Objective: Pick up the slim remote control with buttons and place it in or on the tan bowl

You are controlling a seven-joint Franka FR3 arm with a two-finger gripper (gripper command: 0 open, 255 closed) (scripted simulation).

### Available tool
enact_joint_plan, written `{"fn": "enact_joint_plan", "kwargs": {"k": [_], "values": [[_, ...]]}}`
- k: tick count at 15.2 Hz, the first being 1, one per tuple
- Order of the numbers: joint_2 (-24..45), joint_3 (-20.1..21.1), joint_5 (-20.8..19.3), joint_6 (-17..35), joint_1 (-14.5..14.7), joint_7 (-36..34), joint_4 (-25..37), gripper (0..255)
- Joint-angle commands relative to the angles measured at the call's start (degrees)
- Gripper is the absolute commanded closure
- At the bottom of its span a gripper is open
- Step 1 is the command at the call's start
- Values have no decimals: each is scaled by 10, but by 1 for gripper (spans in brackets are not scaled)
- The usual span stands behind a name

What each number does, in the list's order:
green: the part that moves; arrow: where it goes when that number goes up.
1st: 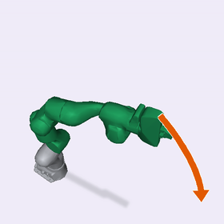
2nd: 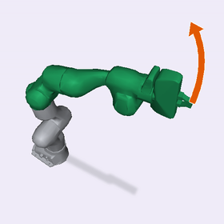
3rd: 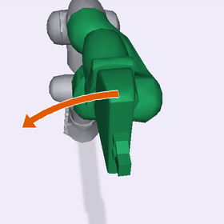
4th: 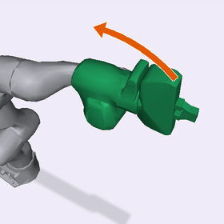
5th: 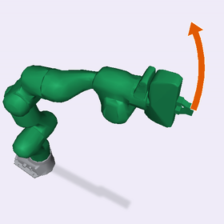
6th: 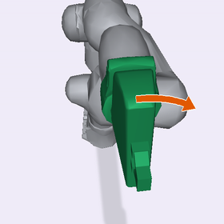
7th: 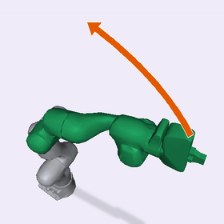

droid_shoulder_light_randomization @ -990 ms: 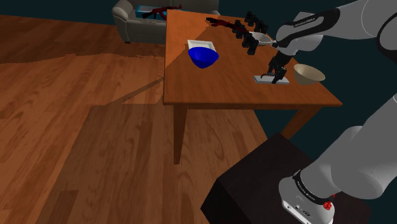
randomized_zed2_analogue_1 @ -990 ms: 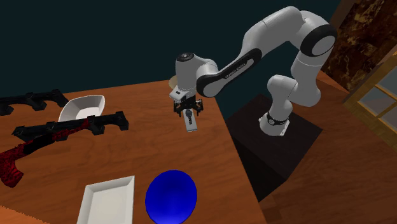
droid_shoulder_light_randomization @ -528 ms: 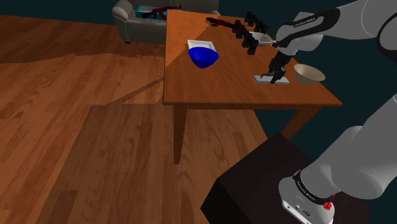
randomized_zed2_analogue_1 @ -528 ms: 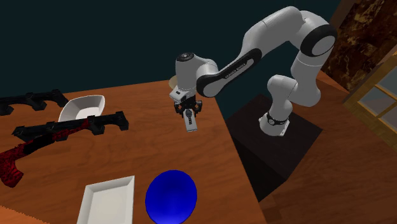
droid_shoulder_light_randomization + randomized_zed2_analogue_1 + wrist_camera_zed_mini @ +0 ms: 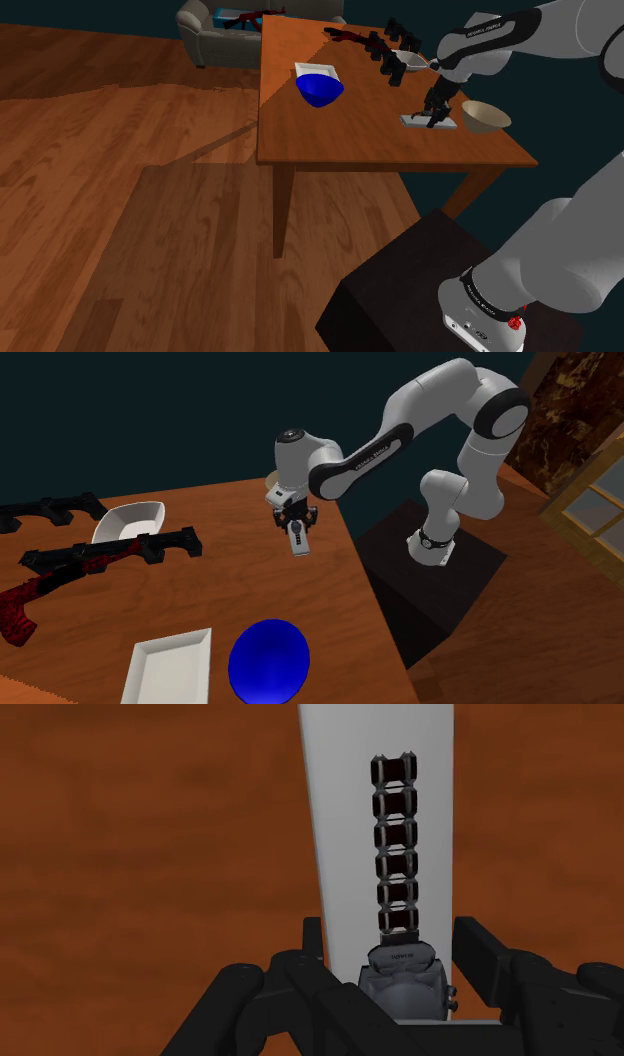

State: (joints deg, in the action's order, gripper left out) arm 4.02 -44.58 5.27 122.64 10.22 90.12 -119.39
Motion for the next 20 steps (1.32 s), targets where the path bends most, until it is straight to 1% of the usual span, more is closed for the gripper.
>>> {"fn": "enact_joint_plan", "kwargs": {"k": [1, 10, 20], "values": [[-11, 0, -10, -15, 2, -8, 8, 255], [-42, 1, -36, -81, 6, -28, 52, 255], [-60, 4, -51, -156, 9, -40, 114, 255]]}}
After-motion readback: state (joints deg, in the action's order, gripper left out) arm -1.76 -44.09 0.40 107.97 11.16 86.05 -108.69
